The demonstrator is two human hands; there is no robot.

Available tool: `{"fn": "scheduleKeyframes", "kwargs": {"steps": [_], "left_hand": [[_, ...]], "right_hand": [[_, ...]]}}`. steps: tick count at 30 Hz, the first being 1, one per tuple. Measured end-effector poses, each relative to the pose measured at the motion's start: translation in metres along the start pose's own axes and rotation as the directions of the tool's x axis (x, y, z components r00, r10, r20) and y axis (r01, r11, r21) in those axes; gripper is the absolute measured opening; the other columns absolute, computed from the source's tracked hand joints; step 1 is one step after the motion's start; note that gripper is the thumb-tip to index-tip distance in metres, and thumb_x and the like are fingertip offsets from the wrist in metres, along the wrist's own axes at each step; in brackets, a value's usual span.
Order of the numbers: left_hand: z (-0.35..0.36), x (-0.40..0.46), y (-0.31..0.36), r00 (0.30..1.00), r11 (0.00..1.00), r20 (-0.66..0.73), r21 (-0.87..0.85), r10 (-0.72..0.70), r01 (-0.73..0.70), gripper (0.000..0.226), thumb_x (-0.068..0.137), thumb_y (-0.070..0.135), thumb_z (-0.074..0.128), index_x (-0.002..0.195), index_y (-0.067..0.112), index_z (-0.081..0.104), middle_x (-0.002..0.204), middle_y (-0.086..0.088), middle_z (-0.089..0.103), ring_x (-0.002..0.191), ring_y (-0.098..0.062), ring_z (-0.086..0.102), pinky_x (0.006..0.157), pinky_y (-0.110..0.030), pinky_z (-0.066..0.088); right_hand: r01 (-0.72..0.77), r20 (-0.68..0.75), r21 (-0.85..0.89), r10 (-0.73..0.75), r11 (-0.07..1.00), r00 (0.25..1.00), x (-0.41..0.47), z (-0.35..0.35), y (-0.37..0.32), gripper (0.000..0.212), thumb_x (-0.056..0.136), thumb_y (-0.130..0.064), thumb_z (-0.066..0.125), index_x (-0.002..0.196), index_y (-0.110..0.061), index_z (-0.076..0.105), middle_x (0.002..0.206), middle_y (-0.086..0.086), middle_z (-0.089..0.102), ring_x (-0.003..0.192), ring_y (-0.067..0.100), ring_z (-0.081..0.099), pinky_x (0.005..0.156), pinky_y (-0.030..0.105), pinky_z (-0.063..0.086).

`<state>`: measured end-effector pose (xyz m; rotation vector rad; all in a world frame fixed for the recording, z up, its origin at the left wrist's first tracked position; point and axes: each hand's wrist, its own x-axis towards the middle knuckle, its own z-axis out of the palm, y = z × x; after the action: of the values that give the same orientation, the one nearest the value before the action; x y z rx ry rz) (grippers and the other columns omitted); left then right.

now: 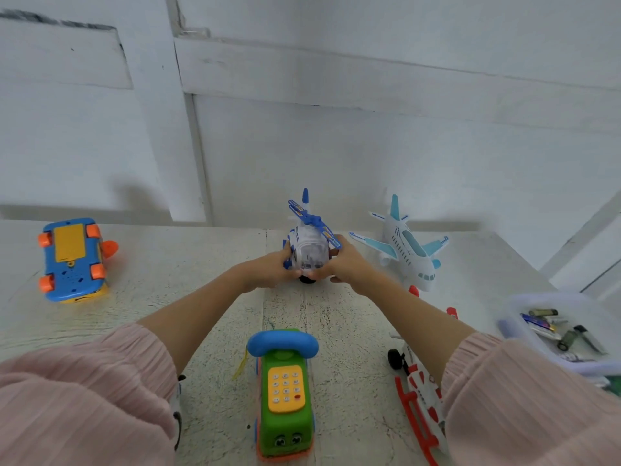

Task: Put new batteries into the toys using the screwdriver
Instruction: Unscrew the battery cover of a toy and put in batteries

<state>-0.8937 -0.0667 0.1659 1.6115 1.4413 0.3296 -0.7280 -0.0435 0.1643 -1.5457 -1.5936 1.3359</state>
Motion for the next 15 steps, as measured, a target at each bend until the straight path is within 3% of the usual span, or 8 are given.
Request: {"fn": "scheduleKeyframes", "kwargs": {"steps": [2,8,11,13,15], "left_hand": [[0.001,-0.001,0.001,1.0,1.0,-0.016,0.026,0.006,-0.005,0.074,0.099,0.024,0.048,0.151,0.021,-0.004,0.151,-0.006,0.033,0.118,-0.013,0.04,0.089,-0.024,0.036],[0.001,-0.004,0.006,0.999,0.995,-0.034,0.102,0.005,-0.001,0.078,0.098,0.03,0.048,0.151,0.021,-0.008,0.153,-0.007,0.03,0.134,-0.023,0.037,0.092,-0.026,0.037],[-0.003,-0.011,0.012,0.999,0.975,-0.043,0.222,0.008,0.002,0.066,0.098,0.032,0.049,0.151,0.017,0.013,0.149,-0.011,0.037,0.126,-0.026,0.044,0.088,-0.03,0.042],[-0.008,-0.02,0.016,0.999,0.958,-0.027,0.286,0.017,-0.008,0.054,0.097,0.034,0.049,0.145,0.016,0.031,0.142,-0.012,0.044,0.115,-0.024,0.048,0.08,-0.031,0.045],[-0.013,-0.033,0.02,0.999,0.949,-0.022,0.315,0.038,-0.029,0.047,0.098,0.032,0.049,0.14,0.013,0.041,0.137,-0.011,0.049,0.114,-0.023,0.05,0.082,-0.031,0.044]], "right_hand": [[-0.01,0.002,-0.021,0.01,1.0,1.0,0.002,0.003,0.003,0.085,0.059,-0.009,0.084,0.128,-0.022,0.036,0.127,0.01,0.045,0.103,0.024,0.054,0.052,0.018,0.044],[-0.022,0.01,-0.144,0.024,0.989,1.0,-0.002,0.001,0.001,0.085,0.065,-0.016,0.082,0.133,-0.022,0.031,0.126,0.013,0.043,0.103,0.026,0.054,0.053,0.02,0.044],[-0.059,-0.05,-0.23,0.049,0.971,0.998,-0.009,0.002,-0.004,0.072,0.071,-0.009,0.075,0.129,-0.012,0.033,0.127,0.016,0.041,0.102,0.026,0.05,0.058,0.023,0.043],[-0.101,-0.111,-0.286,0.071,0.953,0.991,-0.022,0.001,-0.01,0.066,0.077,-0.005,0.07,0.13,-0.005,0.031,0.129,0.018,0.037,0.095,0.023,0.046,0.053,0.022,0.039],[-0.122,-0.125,-0.268,0.091,0.956,0.988,-0.041,-0.001,-0.016,0.063,0.08,-0.006,0.068,0.13,-0.004,0.03,0.131,0.018,0.035,0.096,0.024,0.046,0.056,0.024,0.042]]}}
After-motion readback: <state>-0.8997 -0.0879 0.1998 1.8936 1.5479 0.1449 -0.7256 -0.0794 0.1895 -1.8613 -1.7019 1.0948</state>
